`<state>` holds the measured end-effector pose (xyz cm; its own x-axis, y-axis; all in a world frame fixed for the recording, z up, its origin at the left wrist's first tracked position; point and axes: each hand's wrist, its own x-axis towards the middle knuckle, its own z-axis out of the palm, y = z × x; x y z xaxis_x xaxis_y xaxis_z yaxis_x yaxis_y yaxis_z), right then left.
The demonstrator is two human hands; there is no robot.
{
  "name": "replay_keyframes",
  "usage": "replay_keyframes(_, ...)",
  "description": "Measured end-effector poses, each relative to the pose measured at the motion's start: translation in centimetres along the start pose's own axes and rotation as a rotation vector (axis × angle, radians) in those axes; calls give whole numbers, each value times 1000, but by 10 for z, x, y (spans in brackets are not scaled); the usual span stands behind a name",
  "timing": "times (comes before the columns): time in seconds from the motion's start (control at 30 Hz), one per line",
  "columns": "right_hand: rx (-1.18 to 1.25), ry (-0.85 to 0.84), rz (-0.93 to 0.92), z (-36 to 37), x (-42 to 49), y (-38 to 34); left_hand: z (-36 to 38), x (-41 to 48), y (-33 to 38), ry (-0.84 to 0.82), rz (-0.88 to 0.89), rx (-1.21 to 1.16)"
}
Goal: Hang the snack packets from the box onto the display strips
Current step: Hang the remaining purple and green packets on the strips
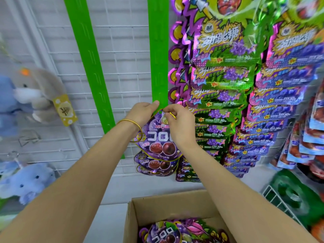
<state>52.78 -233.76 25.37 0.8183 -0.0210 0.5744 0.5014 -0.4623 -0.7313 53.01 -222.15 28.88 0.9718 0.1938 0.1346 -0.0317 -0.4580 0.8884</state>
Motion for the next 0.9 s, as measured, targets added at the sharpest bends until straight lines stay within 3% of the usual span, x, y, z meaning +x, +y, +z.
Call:
replay_keyframes(0.23, 24, -29, 15, 3, -6, 4, -1, 0, -6, -11, -28, -43)
replay_keyframes(0.4, -70, -80, 49, 6, -13, 16, -3, -11, -26, -68, 96, 27)
replay_keyframes(0.53, -174, -72, 48, 4, -15, 18, -3, -18, -40, -89, 133, -63)
replay_keyframes(0.77, -296, 68, -153, -17, -69, 35, -6, -76, -78, 201, 228, 193)
replay_keyframes(0.83, -261, -45, -66, -18, -106, 61, -1, -99, -93, 121, 212, 256)
replay_keyframes(0.9, -232, -288, 129, -12, -146, 93, 6, -114, -103, -40, 150, 247)
